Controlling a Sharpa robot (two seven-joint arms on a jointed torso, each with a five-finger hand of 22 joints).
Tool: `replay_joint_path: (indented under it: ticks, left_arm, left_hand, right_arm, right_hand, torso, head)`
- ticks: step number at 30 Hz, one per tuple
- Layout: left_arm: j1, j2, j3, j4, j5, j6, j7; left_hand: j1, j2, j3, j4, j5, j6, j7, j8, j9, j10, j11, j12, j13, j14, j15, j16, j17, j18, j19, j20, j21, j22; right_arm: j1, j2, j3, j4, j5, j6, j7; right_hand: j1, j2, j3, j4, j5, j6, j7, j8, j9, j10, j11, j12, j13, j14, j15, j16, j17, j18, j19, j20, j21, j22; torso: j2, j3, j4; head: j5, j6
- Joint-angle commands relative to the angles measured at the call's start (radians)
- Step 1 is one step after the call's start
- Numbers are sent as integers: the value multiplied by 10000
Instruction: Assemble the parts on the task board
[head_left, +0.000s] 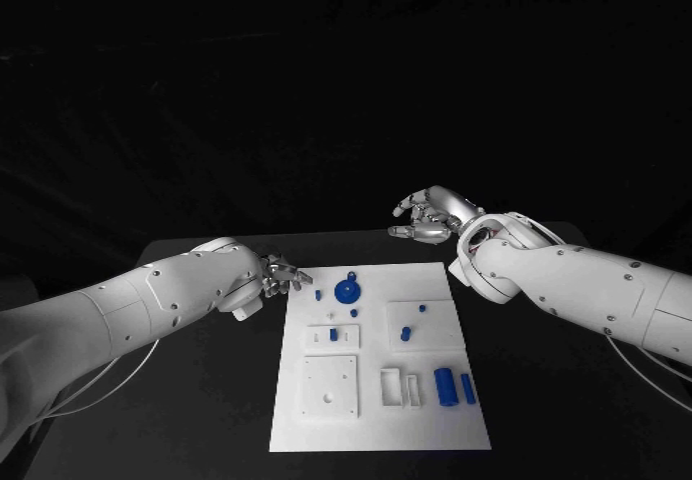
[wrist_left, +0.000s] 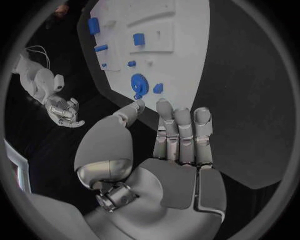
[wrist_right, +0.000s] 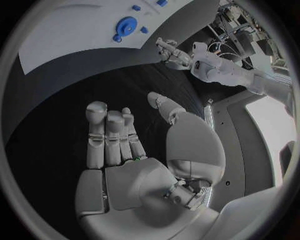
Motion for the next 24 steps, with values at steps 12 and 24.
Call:
replay_joint_path:
  ticks: [12, 24]
  left_arm:
    - [-16, 910, -29, -1187, -424, 972, 181]
    - [-73, 1215, -51, -1671, -559, 1123, 228]
  left_hand:
    - [-632, -259, -109, 691, -773, -246, 59, -155, -45, -109, 74, -48, 41, -78, 97, 36, -78, -136, -117, -1351, -99, 9]
    - [-858, -130, -635, 797, -764, -303, 55, -161, 4, -150, 76, -30, 80, -133, 94, 82, -75, -108, -204, -1370, -102, 43]
  right_arm:
    - [-2, 27, 5, 65, 12, 63, 58]
    - [0, 33, 7, 99, 11, 53, 54]
  right_hand:
    - [-5, 51, -31, 57, 60, -116, 151, 28, -5, -49, 5, 76, -23, -7, -20, -22, -14, 1007, 10, -61, -64, 101]
    - [-7, 51, -32, 60, 61, -116, 151, 28, -5, -49, 5, 78, -25, -6, -20, -22, -14, 1007, 11, -62, -64, 102]
  torso:
    - [74, 5, -62]
    - [90, 8, -76]
  head:
    - [11, 22]
    - [-10, 10]
